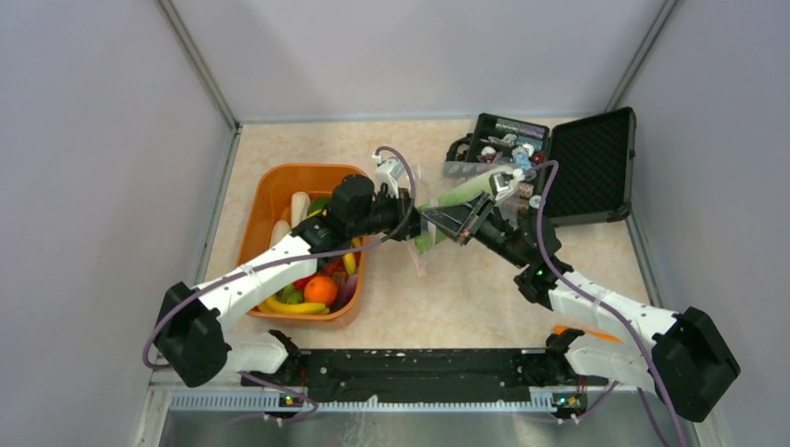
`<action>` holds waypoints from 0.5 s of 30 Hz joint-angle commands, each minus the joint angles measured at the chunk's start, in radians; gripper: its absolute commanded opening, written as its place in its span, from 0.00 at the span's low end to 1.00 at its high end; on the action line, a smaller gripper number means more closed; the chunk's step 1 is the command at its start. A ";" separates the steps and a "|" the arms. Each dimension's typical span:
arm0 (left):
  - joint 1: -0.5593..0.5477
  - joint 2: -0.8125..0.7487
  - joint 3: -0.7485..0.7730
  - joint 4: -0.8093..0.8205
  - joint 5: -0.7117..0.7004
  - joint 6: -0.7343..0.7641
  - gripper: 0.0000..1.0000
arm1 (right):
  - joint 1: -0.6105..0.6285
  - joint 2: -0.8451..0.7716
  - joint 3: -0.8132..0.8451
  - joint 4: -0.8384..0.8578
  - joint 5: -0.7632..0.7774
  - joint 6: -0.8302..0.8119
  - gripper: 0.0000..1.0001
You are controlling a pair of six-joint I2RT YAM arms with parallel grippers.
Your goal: Place the food in the zip-top bag and seal the zipper
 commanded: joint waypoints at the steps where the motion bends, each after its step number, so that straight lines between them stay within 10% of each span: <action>1: -0.022 0.017 -0.031 0.086 -0.016 0.008 0.19 | -0.008 -0.022 0.041 0.049 0.018 -0.013 0.00; 15: -0.023 -0.188 0.057 -0.211 -0.034 0.215 0.86 | -0.034 -0.040 0.045 -0.027 0.118 -0.016 0.00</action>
